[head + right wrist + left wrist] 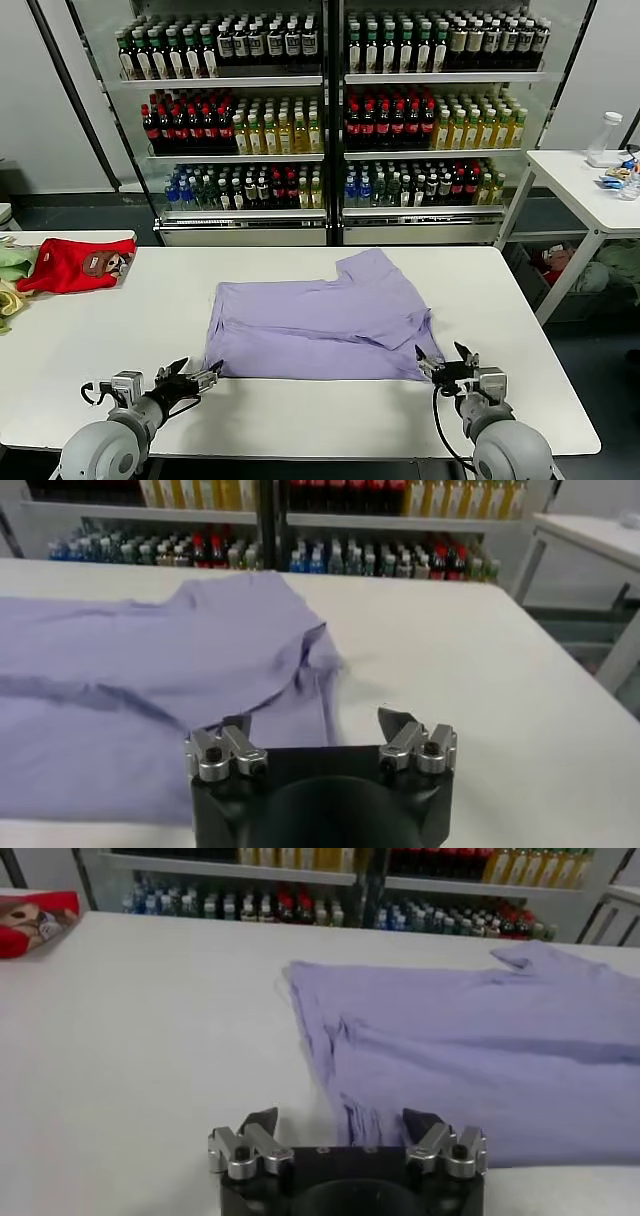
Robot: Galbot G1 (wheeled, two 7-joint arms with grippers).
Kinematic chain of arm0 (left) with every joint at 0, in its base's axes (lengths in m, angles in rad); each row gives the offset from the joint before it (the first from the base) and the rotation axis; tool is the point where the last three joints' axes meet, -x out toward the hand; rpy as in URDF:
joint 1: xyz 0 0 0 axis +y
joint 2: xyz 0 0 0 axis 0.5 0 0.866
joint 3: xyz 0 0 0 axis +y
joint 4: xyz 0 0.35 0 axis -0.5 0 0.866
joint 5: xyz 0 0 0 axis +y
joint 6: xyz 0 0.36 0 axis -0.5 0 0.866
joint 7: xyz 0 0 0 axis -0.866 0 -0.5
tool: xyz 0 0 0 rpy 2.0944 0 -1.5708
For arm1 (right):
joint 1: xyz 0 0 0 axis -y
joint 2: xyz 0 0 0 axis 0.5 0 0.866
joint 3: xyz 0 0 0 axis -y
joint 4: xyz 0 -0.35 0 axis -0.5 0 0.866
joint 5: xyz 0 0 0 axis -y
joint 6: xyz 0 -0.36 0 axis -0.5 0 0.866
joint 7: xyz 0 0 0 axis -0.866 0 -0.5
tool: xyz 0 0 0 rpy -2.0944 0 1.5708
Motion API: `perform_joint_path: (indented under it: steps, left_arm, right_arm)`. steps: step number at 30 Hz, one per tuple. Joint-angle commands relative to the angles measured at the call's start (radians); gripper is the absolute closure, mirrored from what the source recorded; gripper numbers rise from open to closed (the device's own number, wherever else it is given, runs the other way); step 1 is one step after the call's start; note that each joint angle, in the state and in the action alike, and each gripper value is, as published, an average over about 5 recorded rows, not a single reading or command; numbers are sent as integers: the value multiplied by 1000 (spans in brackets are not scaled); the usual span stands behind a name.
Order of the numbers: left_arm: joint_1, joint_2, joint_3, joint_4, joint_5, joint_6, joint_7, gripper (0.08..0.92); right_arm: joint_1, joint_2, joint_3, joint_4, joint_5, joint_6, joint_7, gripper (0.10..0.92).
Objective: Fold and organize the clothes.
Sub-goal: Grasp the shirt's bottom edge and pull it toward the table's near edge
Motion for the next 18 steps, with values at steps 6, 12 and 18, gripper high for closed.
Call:
perform_joint_path:
  steps: [6, 12, 18]
  left_arm:
    - [28, 0, 0, -1, -3, 3, -14, 388]
    - [31, -8, 9, -6, -4, 3, -14, 570]
    - [36, -31, 22, -9, 12, 3, 2, 744]
  right_arm:
    - [-62, 8, 12, 31, 24, -5, 12, 464]
    - [-58, 4, 10, 30, 42, -4, 16, 637]
    - [-59, 7, 11, 33, 46, -4, 15, 811]
